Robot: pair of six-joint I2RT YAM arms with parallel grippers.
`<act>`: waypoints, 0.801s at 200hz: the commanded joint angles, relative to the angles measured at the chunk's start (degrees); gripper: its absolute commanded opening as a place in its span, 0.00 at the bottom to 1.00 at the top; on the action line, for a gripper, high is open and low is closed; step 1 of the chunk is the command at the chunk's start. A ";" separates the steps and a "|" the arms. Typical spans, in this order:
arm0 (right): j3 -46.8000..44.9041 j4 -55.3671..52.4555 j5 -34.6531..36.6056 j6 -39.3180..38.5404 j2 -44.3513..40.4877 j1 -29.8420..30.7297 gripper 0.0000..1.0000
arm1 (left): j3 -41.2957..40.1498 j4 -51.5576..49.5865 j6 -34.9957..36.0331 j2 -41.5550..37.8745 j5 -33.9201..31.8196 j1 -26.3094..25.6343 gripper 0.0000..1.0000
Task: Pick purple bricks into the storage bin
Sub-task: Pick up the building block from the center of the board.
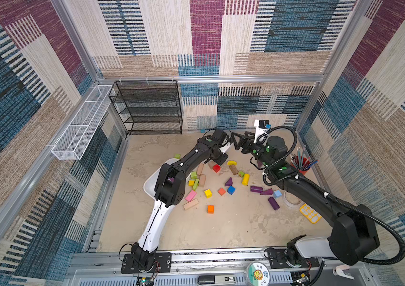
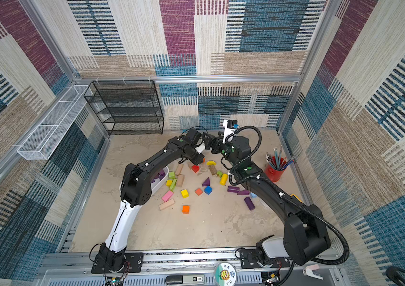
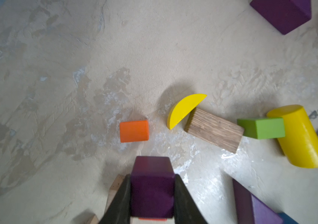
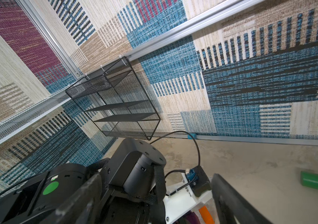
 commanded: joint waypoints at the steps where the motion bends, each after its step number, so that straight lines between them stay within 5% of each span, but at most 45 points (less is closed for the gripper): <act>1: -0.17 2.55 1.15 0.63 -0.41 -0.04 0.89 | -1.57 -0.98 -1.02 -2.30 -1.36 0.08 0.29; 160: 0.39 2.51 0.87 0.98 1.39 -0.08 0.89 | -23.92 3.17 -4.27 -22.49 -5.22 1.35 0.28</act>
